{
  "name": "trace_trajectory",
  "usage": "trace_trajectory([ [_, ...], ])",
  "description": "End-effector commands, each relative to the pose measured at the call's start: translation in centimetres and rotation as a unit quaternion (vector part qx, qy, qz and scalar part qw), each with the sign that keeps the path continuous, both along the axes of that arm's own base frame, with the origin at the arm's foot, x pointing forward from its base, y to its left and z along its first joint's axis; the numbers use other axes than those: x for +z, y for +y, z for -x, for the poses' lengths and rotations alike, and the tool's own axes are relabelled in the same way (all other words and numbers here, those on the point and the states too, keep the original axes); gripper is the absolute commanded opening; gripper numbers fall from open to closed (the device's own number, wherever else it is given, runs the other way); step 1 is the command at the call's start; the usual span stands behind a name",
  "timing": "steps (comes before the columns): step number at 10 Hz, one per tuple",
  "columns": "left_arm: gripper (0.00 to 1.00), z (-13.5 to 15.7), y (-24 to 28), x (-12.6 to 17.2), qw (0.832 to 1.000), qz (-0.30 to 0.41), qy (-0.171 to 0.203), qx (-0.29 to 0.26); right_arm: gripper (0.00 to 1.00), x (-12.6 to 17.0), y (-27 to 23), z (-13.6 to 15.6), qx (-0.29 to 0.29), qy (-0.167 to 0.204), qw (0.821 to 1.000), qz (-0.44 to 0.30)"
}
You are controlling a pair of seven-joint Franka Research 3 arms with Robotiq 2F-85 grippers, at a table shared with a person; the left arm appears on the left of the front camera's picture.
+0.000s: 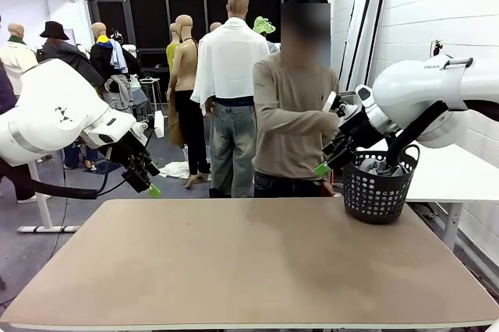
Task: Fold the training pants.
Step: Grab both ends of the Training pants handed by a person.
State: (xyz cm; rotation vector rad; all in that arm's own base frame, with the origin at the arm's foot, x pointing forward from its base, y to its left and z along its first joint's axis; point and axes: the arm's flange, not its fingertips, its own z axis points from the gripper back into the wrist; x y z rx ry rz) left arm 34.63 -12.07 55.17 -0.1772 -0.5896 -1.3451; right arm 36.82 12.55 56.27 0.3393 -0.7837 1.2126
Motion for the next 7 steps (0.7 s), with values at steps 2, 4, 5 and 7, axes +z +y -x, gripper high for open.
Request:
trace_trajectory([
  [2,1.00,-0.13,0.21,0.17,1.000,0.009,0.007,-0.005,1.00,-0.12,0.15,0.01,0.006,0.004,1.000,-0.012],
  [4,1.00,-0.13,0.21,0.17,1.000,0.009,0.007,-0.005,1.00,-0.12,0.15,0.01,0.006,0.004,1.000,-0.012],
  [5,1.00,-0.13,0.21,0.17,1.000,0.009,0.007,-0.005,1.00,-0.12,0.15,0.01,0.006,0.004,1.000,-0.012],
  [7,1.00,-0.13,0.21,0.17,1.000,0.009,0.007,-0.005,1.00,-0.12,0.15,0.01,0.006,0.004,1.000,-0.012],
])
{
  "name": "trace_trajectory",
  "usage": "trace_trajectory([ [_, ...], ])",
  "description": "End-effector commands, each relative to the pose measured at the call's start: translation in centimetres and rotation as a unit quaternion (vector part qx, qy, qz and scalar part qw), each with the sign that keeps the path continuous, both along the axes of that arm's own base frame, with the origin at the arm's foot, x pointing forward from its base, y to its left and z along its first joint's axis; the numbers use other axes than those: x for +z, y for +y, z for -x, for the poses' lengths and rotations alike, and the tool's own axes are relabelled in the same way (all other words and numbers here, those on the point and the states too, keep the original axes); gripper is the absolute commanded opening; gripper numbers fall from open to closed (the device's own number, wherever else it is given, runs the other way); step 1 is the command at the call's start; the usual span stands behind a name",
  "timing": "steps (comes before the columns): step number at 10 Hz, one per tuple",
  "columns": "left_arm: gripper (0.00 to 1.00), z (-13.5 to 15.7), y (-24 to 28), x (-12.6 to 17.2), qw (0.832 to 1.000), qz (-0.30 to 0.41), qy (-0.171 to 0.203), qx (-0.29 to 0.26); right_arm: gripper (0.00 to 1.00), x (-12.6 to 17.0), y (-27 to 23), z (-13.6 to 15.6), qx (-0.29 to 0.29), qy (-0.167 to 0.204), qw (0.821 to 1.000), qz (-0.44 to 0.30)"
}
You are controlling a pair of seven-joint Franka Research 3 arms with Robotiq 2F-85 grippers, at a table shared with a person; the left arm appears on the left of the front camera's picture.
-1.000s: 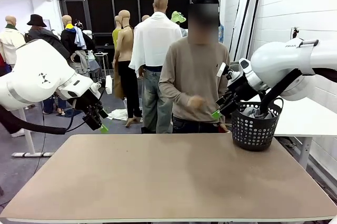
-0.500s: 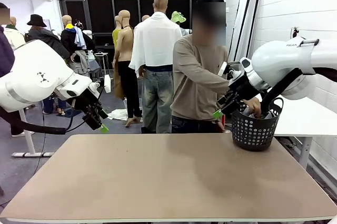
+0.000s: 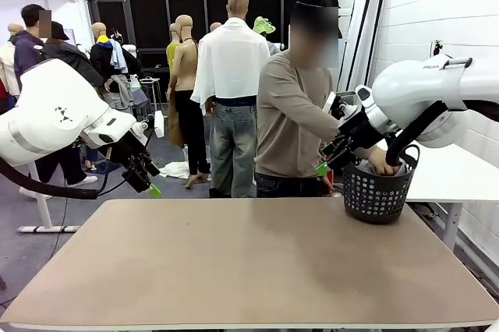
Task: Fold the training pants.
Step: Grab both ends of the Training pants handed by a person.
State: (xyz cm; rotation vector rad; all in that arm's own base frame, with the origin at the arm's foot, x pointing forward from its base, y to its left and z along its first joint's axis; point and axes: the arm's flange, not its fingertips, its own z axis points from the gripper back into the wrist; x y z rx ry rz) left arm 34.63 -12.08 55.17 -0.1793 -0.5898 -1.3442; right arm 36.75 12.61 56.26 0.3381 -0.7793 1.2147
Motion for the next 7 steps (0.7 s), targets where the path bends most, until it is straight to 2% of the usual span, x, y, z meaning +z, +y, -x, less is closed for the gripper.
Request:
trace_trajectory([
  [1,1.00,-0.13,0.22,0.18,1.000,0.008,0.006,-0.005,1.00,-0.10,0.09,-0.05,0.005,0.003,1.000,-0.014],
  [7,1.00,-0.13,0.22,0.18,1.000,0.008,0.006,-0.005,1.00,-0.10,0.09,-0.05,0.005,0.003,1.000,-0.014],
])
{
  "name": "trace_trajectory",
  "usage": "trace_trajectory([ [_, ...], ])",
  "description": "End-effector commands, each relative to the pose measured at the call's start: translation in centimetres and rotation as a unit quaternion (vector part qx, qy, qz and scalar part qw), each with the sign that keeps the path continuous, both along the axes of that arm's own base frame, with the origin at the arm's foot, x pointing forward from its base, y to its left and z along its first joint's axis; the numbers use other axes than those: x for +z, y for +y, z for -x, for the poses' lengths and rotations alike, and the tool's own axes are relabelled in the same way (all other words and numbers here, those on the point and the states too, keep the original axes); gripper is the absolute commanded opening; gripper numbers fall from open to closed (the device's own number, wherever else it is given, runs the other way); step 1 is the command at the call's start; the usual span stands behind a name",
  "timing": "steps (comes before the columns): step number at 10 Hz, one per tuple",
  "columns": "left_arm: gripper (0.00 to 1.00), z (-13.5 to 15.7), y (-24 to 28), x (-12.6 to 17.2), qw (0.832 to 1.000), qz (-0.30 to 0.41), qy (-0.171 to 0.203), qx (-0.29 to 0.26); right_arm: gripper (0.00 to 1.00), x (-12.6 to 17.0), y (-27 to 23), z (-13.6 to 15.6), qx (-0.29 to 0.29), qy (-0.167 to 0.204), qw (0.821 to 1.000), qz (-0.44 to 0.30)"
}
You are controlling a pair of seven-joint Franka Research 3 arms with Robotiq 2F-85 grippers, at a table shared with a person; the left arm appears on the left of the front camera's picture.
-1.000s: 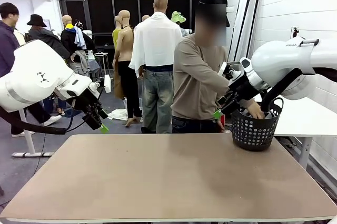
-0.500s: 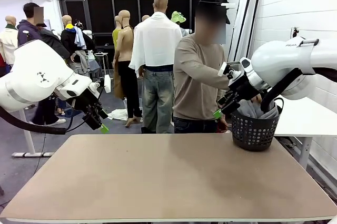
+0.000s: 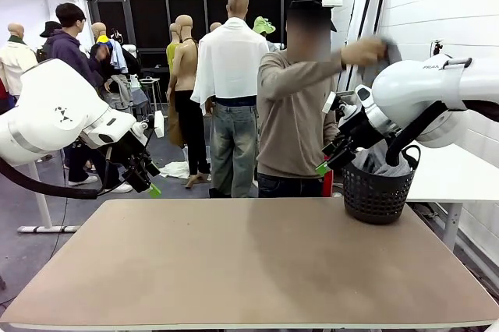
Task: Fold the training pants.
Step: Grab both ends of the Training pants handed by a person.
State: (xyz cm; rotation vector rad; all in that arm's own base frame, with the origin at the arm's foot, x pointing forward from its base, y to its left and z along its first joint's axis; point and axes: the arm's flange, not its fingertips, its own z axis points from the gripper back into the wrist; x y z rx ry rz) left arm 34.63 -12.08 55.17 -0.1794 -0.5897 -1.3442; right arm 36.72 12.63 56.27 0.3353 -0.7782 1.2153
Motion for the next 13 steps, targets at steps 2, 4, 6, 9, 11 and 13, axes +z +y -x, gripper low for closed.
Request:
trace_trajectory([
  [2,1.00,-0.13,0.22,0.18,1.000,0.008,0.006,-0.005,1.00,-0.12,0.07,-0.08,0.006,0.004,1.000,-0.015],
  [4,1.00,-0.13,0.22,0.18,1.000,0.008,0.006,-0.005,1.00,-0.12,0.07,-0.08,0.006,0.004,1.000,-0.015],
  [6,1.00,-0.13,0.22,0.18,1.000,0.008,0.006,-0.005,1.00,-0.12,0.07,-0.08,0.006,0.004,1.000,-0.015],
  [9,1.00,-0.13,0.22,0.18,1.000,0.008,0.006,-0.005,1.00,-0.12,0.07,-0.08,0.006,0.004,1.000,-0.015],
  [11,1.00,-0.13,0.22,0.18,1.000,0.008,0.006,-0.005,1.00,-0.12,0.07,-0.08,0.006,0.004,1.000,-0.015],
  [13,1.00,-0.13,0.22,0.18,1.000,0.008,0.006,-0.005,1.00,-0.12,0.07,-0.08,0.006,0.004,1.000,-0.015],
])
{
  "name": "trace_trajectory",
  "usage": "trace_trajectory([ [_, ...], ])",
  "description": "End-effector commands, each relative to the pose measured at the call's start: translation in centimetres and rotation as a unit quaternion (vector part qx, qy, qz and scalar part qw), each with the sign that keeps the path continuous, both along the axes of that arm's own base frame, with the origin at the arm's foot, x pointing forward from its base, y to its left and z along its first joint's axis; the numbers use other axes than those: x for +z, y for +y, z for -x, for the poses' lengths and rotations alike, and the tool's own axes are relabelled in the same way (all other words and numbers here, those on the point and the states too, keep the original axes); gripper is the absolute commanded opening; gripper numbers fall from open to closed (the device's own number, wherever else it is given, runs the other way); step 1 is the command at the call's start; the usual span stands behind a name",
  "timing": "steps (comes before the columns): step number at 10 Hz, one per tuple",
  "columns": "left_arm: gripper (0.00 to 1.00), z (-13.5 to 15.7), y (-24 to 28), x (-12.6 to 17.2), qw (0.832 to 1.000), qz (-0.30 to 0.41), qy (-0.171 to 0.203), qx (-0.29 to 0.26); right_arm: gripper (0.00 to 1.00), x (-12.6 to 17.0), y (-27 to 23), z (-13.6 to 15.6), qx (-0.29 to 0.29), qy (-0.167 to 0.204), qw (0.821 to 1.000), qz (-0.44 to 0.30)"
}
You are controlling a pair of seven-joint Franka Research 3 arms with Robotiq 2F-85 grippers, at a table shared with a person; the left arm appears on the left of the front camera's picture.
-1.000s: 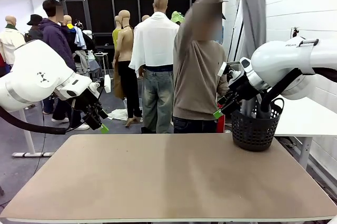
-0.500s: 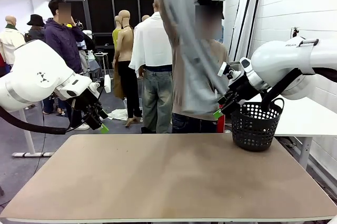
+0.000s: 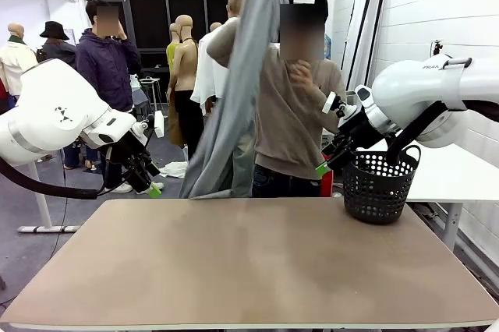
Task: Fold the training pants.
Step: Grab both ends of the Training pants handed by a person.
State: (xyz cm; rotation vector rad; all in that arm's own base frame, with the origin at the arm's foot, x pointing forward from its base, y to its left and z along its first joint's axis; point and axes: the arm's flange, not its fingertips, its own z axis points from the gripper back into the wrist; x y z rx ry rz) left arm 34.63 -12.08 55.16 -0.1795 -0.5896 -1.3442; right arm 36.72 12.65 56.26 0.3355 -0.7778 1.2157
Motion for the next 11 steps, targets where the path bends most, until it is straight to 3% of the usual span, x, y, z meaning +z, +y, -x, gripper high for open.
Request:
trace_trajectory([
  [1,1.00,-0.13,0.22,0.18,1.000,0.008,0.006,-0.005,1.00,-0.11,0.05,-0.09,0.005,0.003,1.000,-0.016],
  [11,1.00,-0.13,0.22,0.18,1.000,0.008,0.006,-0.005,1.00,-0.11,0.05,-0.09,0.005,0.003,1.000,-0.016],
])
